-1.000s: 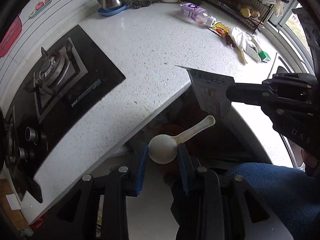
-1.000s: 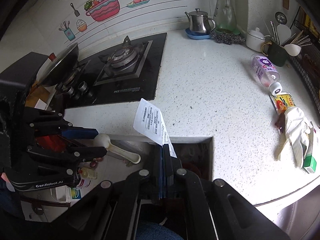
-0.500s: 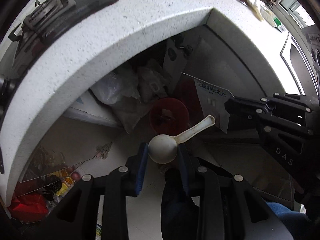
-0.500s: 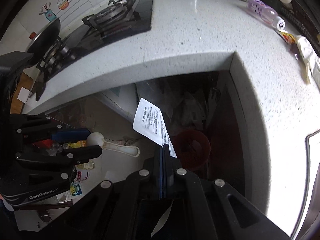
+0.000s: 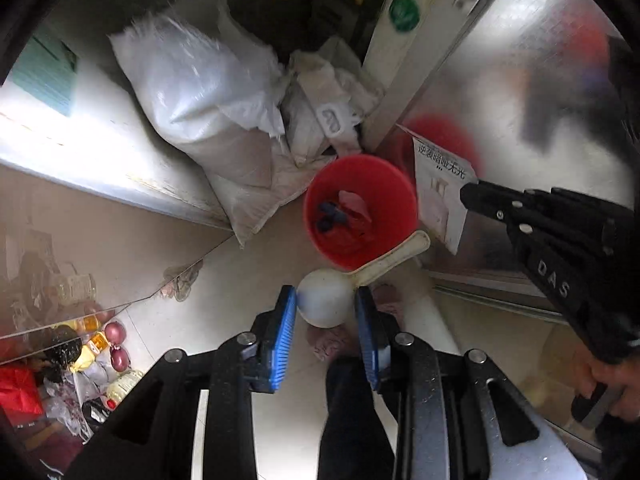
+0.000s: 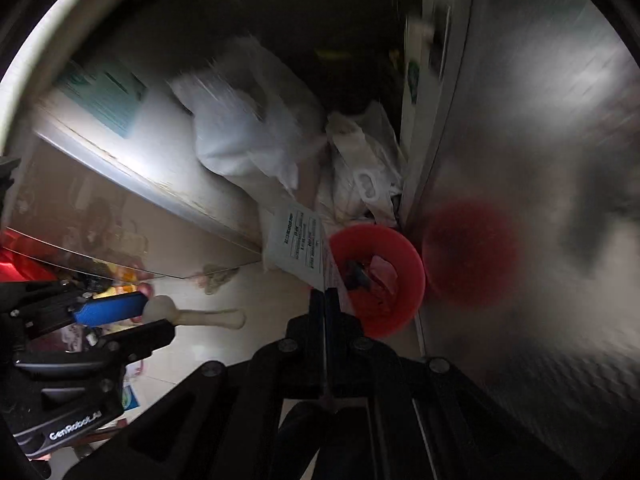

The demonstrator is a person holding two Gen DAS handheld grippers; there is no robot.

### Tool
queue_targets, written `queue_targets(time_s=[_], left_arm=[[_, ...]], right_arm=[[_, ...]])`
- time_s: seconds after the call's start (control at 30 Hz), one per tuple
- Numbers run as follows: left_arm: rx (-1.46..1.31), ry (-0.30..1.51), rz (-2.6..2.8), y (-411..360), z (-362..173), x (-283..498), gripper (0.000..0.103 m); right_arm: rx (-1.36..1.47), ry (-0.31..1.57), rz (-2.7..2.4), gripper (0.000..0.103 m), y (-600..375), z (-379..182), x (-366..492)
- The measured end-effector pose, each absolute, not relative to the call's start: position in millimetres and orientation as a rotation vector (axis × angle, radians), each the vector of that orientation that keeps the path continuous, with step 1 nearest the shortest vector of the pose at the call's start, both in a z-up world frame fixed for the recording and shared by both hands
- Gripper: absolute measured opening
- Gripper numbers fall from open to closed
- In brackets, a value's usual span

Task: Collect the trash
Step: 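Open the right gripper to drop the sachet while the left gripper drops the spoon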

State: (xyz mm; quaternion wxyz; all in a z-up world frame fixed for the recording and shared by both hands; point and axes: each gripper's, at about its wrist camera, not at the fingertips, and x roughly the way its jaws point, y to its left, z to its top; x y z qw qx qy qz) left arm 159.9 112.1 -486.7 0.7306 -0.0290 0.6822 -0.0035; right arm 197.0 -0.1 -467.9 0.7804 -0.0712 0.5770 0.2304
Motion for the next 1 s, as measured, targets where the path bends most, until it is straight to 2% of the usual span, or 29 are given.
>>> queue_targets(time_s=[0.2,0.4,0.43,0.47,0.5,0.53,0.6,0.67,0.87,0.93,1.0], left_arm=[[-0.093,1.509,0.014,122,-533,161,0.028],[-0.085,1.509,0.019,129,-541,168,0.028],[-0.084,1.511,0.021,131,-540,169,0.028],[-0.081,1.513,0.023,132,-540,170,0.028],[-0.08,1.515,0.025,133,-539,171,0.028],[-0.08,1.52,0.025,134,-540,172,0.028],[-0.073,1.519,0.022,134,-540,175,0.028],[-0.071,1.517,0.018,133,-540,177,0.028],[-0.061,1.516,-0.011,128,-543,184,0.028],[-0.062,1.509,-0.023,125,-543,188,0.028],[-0.059,1.498,-0.046,121,-544,190,0.028]], right_arm=[[-0.176,1.262,0.479,0.0,0,-530,224],[-0.176,1.266,0.486,0.003,-5,-540,215],[-0.177,1.263,0.48,0.012,-5,-538,211],[-0.189,1.251,0.47,0.032,-5,-535,210],[-0.191,1.242,0.476,0.041,-3,-535,207],[-0.195,1.233,0.479,0.049,-3,-533,206],[-0.22,1.212,0.472,0.055,-2,-530,204],[-0.217,1.203,0.469,0.074,-3,-524,203],[-0.191,1.187,0.441,0.098,-7,-512,203],[-0.193,1.182,0.403,0.102,-9,-510,201],[-0.189,1.188,0.369,0.103,-10,-512,199]])
